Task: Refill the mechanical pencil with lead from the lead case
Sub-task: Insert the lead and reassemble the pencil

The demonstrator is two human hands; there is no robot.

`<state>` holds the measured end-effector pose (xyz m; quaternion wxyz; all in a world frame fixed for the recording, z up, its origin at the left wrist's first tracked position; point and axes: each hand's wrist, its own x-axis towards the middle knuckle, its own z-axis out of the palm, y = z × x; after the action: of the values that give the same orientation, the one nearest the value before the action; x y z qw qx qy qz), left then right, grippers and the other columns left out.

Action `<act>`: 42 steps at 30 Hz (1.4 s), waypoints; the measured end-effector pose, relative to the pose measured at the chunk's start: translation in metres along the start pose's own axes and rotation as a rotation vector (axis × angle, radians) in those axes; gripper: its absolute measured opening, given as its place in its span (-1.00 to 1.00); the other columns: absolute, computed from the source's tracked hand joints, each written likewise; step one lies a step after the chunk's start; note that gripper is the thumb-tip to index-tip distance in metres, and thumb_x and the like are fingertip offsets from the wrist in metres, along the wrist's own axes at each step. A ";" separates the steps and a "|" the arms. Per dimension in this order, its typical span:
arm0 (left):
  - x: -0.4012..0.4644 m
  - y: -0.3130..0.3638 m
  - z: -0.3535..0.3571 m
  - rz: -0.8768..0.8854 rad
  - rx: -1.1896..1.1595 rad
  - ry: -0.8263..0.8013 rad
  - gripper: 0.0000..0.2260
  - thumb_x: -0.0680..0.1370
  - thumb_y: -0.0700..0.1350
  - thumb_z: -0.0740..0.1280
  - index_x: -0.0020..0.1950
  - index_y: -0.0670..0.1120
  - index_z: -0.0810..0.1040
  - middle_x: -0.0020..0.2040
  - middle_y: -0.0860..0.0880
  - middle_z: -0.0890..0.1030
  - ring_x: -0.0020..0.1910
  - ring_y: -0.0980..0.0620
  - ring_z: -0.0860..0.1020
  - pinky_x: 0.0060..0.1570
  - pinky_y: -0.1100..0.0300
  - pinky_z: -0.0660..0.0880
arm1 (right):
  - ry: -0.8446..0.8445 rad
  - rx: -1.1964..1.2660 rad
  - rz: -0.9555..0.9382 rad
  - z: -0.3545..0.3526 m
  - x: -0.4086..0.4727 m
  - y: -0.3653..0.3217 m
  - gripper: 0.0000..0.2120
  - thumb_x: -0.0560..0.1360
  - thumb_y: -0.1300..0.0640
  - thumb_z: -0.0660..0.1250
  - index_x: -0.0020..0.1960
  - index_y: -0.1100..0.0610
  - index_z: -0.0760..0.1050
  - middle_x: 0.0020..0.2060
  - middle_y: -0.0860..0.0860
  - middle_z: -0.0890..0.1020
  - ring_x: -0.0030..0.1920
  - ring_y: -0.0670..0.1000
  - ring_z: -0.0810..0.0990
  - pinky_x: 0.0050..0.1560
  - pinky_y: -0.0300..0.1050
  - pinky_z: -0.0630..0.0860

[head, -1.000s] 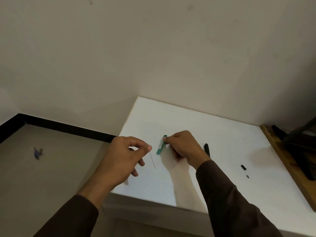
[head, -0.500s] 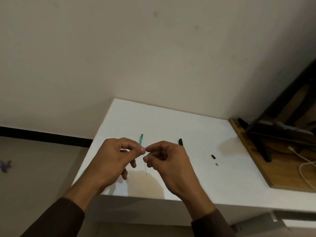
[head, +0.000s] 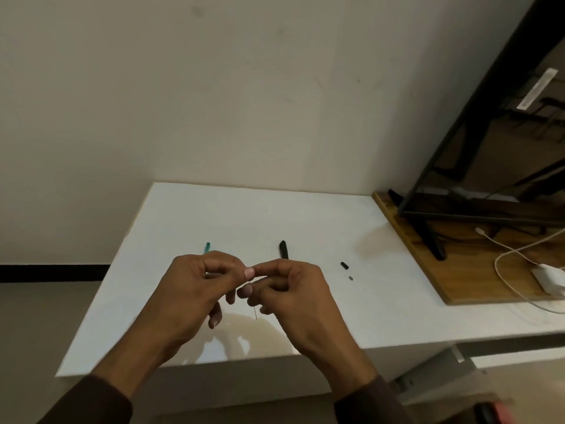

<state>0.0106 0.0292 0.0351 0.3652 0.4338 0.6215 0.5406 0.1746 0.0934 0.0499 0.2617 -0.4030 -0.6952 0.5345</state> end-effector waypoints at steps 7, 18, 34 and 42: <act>0.024 -0.004 0.040 -0.074 0.203 0.198 -0.70 0.54 0.20 0.37 -0.20 0.03 0.72 -0.38 -0.08 0.67 -0.58 0.10 0.54 -0.55 0.30 0.47 | 0.155 0.174 0.067 -0.035 0.006 0.011 -0.84 0.53 0.25 0.47 0.08 0.08 0.68 -0.21 -0.05 0.80 -0.18 -0.02 0.76 -0.17 -0.19 0.69; 0.112 -0.026 0.115 -0.156 0.705 0.235 -0.63 0.43 -0.01 0.52 -0.38 -0.11 0.39 -0.42 -0.02 0.48 -0.44 -0.03 0.50 -0.46 0.22 0.33 | 0.451 0.266 0.058 -0.079 0.010 0.034 -0.93 0.54 0.25 0.48 -0.02 0.10 0.68 -0.16 0.04 0.75 -0.22 -0.02 0.77 -0.21 -0.15 0.71; -0.021 0.004 0.021 -0.028 0.165 0.133 -0.93 0.56 -0.11 0.43 -0.05 0.06 0.68 -0.17 0.05 0.75 -0.23 0.04 0.72 -0.09 0.03 0.69 | 0.466 0.462 -0.168 -0.026 0.010 0.004 -0.84 0.56 0.24 0.45 0.12 0.10 0.58 -0.11 0.10 0.71 -0.18 0.07 0.79 -0.18 -0.12 0.71; -0.020 -0.004 0.001 0.001 0.145 0.103 -0.87 0.56 -0.07 0.43 0.03 0.16 0.69 -0.11 0.18 0.71 -0.13 0.12 0.71 -0.13 0.20 0.70 | 0.458 0.455 -0.271 -0.001 0.012 -0.009 -0.87 0.56 0.27 0.46 0.07 0.16 0.55 -0.14 0.05 0.71 -0.14 0.11 0.79 -0.16 -0.04 0.73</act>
<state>0.0184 0.0106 0.0305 0.3003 0.4309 0.6767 0.5160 0.1665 0.1032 0.0582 0.5626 -0.3480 -0.5287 0.5318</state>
